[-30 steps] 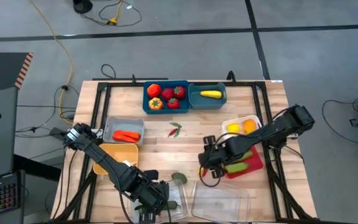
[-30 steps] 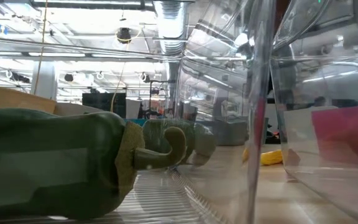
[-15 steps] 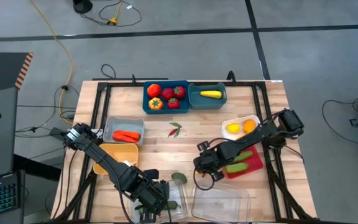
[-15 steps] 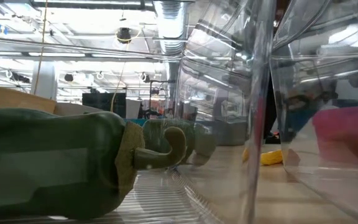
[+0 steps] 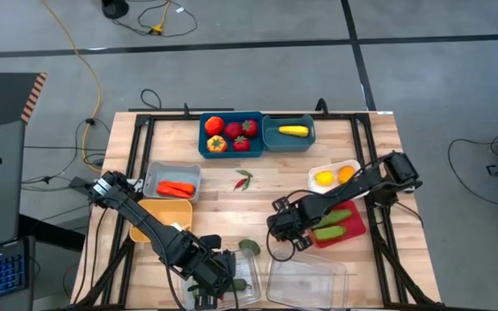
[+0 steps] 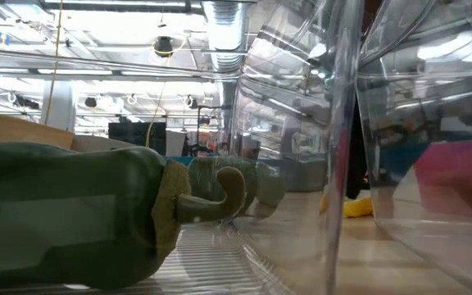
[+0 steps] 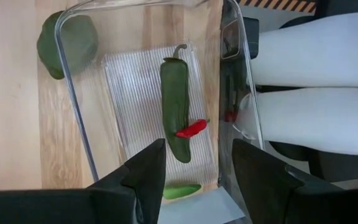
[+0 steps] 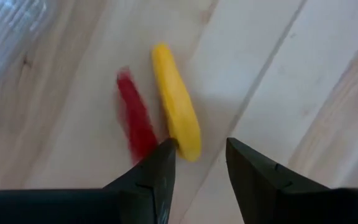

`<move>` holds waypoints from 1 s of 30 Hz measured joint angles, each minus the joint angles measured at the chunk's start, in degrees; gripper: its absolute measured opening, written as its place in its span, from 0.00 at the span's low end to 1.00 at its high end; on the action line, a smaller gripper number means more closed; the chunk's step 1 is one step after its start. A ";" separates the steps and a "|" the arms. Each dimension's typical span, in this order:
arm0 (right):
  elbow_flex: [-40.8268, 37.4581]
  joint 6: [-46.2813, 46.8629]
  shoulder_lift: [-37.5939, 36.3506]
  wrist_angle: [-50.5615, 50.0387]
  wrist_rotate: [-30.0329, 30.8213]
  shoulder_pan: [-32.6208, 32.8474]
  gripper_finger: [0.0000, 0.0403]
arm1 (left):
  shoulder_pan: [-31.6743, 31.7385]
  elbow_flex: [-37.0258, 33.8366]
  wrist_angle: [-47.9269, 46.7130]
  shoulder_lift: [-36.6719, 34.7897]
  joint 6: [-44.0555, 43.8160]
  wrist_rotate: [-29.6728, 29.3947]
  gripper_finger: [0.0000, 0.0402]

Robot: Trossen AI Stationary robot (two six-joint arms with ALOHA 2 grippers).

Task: Sort produce into baskets
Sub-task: Put the yellow corn into the dark green bin

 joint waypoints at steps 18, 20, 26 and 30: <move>0.15 -0.31 2.59 0.74 -2.90 -0.25 0.24 | 0.00 -0.02 0.00 0.00 -0.03 -1.30 0.42; 0.13 -0.31 2.60 0.83 -2.95 -0.25 0.20 | 0.00 -0.02 -0.02 0.00 -0.02 -1.35 0.42; 0.56 -0.29 2.33 0.26 -2.95 -0.25 0.11 | 0.00 -0.02 -0.02 0.00 1.65 -1.34 0.42; 2.58 -0.28 2.36 -3.45 -2.92 -0.25 0.09 | 0.37 -0.02 -0.01 0.00 4.37 -1.32 0.42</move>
